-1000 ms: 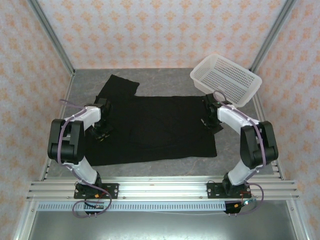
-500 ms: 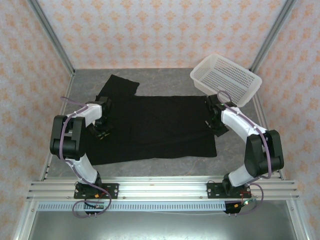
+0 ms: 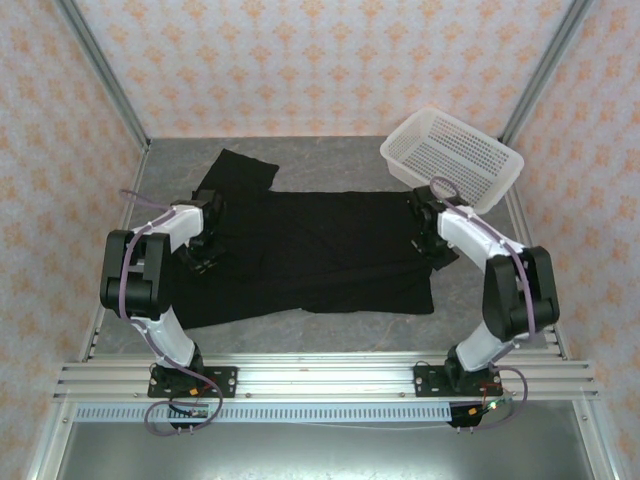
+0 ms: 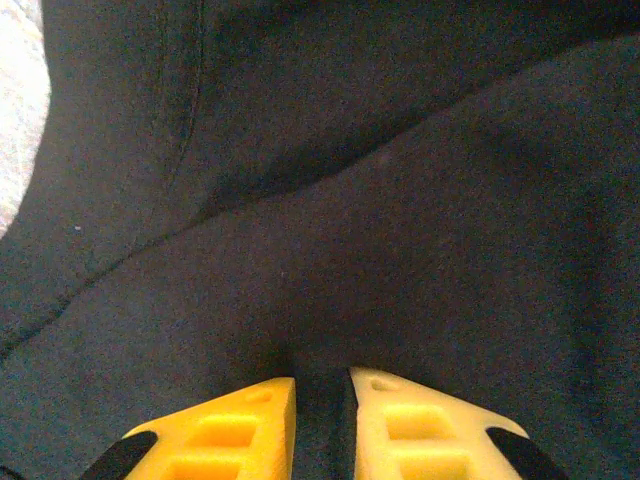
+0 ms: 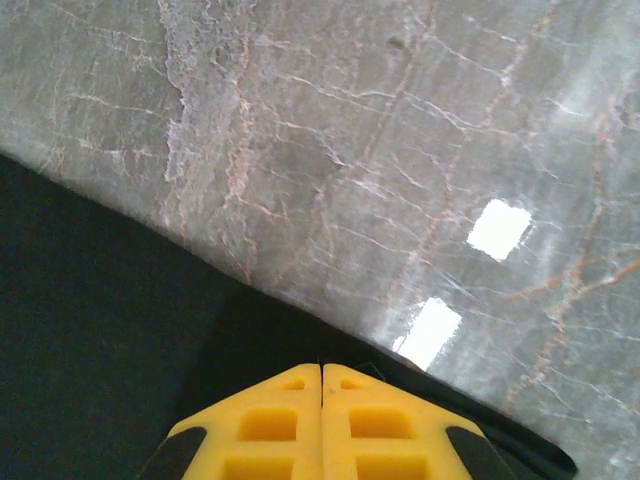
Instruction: Fold and stack the t-shirts
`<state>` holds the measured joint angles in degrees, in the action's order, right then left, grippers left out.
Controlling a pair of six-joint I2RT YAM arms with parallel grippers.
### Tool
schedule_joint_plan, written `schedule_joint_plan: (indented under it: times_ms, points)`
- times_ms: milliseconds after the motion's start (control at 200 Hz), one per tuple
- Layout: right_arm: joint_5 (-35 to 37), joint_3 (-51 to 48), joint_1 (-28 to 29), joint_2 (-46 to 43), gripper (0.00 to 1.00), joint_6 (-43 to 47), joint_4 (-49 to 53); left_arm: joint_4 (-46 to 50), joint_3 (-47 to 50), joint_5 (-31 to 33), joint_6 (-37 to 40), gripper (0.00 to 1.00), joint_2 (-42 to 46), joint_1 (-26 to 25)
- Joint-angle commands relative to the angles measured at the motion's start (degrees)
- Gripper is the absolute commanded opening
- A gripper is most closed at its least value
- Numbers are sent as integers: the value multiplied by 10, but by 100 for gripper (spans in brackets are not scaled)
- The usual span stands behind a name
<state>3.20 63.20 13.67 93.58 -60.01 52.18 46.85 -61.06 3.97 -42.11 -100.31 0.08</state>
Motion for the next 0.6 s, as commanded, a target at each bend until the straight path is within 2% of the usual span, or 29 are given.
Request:
schedule_joint_plan:
  times_ms: [0,165,235,250,255,275,320,340,370,450,595]
  points:
    - [30,27,-9,35,0,13,-7,-12,-13,31,5,21,26,4]
    - [-4,47,-23,86,0,33,-26,24,-22,48,19,28,70,4]
    - [-8,57,-27,97,0,46,-20,50,-22,49,22,38,88,5]
    - [-6,58,-28,96,6,48,-19,57,-22,49,23,40,92,5]
    - [-5,59,-28,95,11,49,-15,60,-22,49,23,41,93,5]
    - [-2,59,-30,93,18,50,-12,70,-23,50,23,43,96,5]
    - [6,60,-32,79,43,54,0,88,-17,47,24,47,107,5]
    - [11,59,-33,68,50,56,7,95,-14,44,22,48,113,6]
    - [16,55,-33,48,55,60,15,105,-6,38,18,49,120,5]
    - [7,20,-33,-14,57,67,27,124,18,13,7,49,141,5]
    - [-58,-81,-15,-124,52,65,36,160,59,2,-2,49,173,13]
